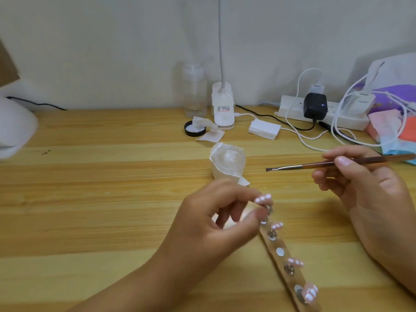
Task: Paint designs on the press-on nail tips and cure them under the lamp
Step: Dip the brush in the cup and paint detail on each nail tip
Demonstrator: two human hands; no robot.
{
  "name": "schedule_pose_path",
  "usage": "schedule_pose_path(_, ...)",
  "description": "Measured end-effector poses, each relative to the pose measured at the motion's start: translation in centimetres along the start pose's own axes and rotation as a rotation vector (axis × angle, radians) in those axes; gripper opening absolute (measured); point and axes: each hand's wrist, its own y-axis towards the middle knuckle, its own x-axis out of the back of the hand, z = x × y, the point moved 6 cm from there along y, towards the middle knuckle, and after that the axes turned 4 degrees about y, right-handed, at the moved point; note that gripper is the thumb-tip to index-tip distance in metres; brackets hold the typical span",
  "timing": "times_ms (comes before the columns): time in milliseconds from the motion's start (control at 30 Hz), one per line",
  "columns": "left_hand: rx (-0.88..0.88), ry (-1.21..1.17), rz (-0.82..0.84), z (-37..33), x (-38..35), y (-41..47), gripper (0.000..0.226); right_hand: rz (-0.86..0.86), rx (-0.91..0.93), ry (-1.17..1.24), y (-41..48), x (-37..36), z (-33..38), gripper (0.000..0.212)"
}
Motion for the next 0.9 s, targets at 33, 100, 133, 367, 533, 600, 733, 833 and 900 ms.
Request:
schedule_pose_path(33,0.099,-0.109,-0.037,0.7,0.4,0.2,0.013,0.001,0.022,-0.014,-0.1,0.0,0.3,0.024)
schedule_pose_path(100,0.279,-0.278,-0.102,2.3,0.8,0.3,0.015,0.011,0.062,-0.054,-0.4,-0.5,0.9,0.028)
schedule_pose_path(133,0.347,-0.338,-0.125,2.8,1.0,0.4,0.012,0.019,0.081,-0.082,-0.5,-0.8,1.2,0.020)
schedule_pose_path(367,0.472,-0.532,-0.262,4.8,2.0,0.6,0.010,0.200,0.145,-0.461,2.1,-2.6,3.9,0.010)
schedule_pose_path(533,0.447,-0.630,-0.303,4.8,2.0,0.9,0.015,0.313,0.274,-0.627,4.9,-7.1,5.9,0.011)
schedule_pose_path(600,0.451,-0.644,-0.302,4.7,2.0,0.9,0.011,0.374,0.295,-0.644,5.1,-9.4,6.2,0.013)
schedule_pose_path(733,0.461,-0.672,-0.292,4.8,1.9,0.9,0.005,0.442,0.209,-0.769,6.5,-12.0,3.9,0.008)
schedule_pose_path(833,0.471,-0.671,-0.283,4.9,1.9,0.9,0.004,0.498,0.144,-0.893,7.0,-12.7,2.0,0.009)
schedule_pose_path(900,0.475,-0.663,-0.288,4.9,1.8,0.9,0.007,0.543,0.089,-0.926,6.9,-12.6,1.3,0.010)
